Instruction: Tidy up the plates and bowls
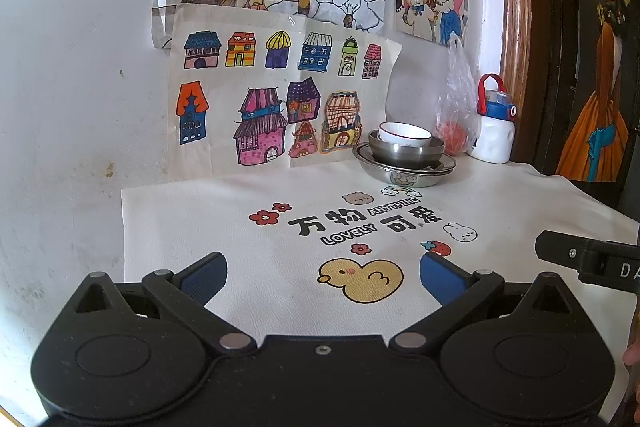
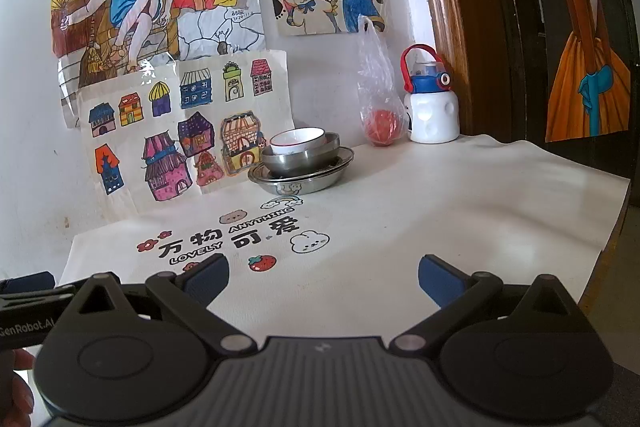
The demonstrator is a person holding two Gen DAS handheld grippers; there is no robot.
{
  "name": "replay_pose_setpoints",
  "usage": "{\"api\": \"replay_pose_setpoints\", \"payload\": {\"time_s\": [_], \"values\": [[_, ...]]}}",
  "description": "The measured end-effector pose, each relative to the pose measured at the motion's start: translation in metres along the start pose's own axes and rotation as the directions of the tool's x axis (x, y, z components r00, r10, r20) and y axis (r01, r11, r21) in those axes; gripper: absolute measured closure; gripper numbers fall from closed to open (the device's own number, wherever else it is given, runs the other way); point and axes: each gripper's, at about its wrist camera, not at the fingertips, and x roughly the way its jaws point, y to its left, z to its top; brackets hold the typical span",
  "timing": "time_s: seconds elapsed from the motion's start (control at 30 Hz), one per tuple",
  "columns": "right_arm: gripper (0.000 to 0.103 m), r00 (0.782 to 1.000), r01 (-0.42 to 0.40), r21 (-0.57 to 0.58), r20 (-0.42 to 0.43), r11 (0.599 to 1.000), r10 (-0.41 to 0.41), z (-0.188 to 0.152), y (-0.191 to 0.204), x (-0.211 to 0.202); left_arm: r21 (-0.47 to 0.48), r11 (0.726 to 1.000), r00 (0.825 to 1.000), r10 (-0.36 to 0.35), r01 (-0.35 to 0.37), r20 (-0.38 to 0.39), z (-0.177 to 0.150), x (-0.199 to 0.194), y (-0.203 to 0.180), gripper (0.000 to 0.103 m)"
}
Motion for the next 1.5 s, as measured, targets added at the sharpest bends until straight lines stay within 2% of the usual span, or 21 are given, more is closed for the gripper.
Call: {"api": "replay_pose_setpoints", "payload": {"time_s": [0.57, 0.8, 1.5], "values": [[0.0, 1.0, 0.0, 0.001, 0.0, 1.0, 0.0, -0.0003, 0.0002, -0.0007, -0.005, 1.0, 1.0, 0.002, -0.002, -0.002, 0.0, -0.0003, 0.0002, 0.001], [0.0, 1.0, 0.001, -0.001, -0.002, 1.0, -0.001, 0.0, 0.0005, -0.0008, -0.001, 1.0, 0.999, -0.004, 0.004, -0.034, -0.0019, 0.0023, -0.0009, 0.001], [0.0, 1.0, 0.0, -0.003, 0.0, 1.0, 0.0, -0.0002, 0.0019, -0.0008, -0.006, 1.0, 1.0, 0.008, -0.008, -0.024, -0.0017, 0.0017, -0.0002, 0.001]]}}
